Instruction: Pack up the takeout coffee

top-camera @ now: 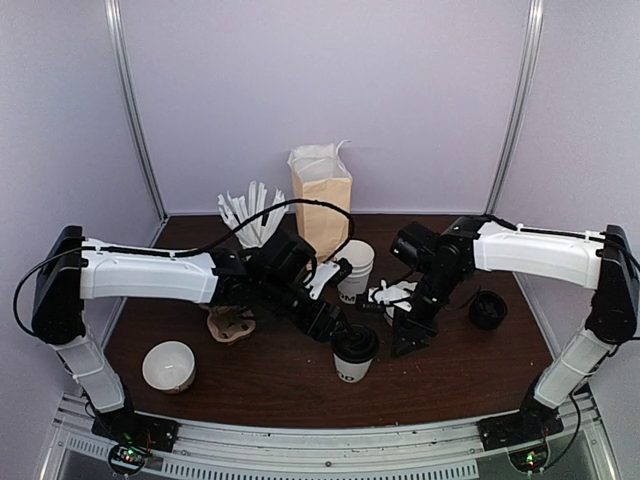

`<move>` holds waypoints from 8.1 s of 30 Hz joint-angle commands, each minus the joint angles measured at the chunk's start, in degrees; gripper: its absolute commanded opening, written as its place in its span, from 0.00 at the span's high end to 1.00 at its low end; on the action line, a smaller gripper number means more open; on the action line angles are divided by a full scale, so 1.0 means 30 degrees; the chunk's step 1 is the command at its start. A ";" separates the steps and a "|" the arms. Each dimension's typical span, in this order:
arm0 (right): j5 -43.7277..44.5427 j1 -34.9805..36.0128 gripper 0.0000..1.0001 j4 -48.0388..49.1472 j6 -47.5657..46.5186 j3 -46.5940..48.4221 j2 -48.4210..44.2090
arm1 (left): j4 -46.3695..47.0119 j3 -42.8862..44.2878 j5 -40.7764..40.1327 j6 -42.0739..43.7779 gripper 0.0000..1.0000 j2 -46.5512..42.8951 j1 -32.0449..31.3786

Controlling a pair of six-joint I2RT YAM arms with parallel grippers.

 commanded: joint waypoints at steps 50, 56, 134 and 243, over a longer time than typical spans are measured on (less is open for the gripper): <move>-1.2033 -0.3551 0.68 -0.1128 0.4152 0.2258 0.6788 | 0.0181 -0.1372 -0.0038 -0.1981 0.33 0.0443 0.0070; -0.5403 -0.3408 0.75 0.0197 0.6088 0.1748 0.7754 | -0.0074 -0.1150 -0.0001 -0.1894 0.33 0.0808 0.0073; -0.4600 -0.1178 0.40 -0.3892 -0.1555 0.4990 0.3911 | -0.1576 -0.0855 -0.2729 0.1235 0.25 -0.1279 0.0229; 0.0288 0.1736 0.18 -0.0151 -0.2774 0.5115 0.1973 | -0.0194 -0.1904 -0.5575 0.0284 0.31 -0.4746 0.0742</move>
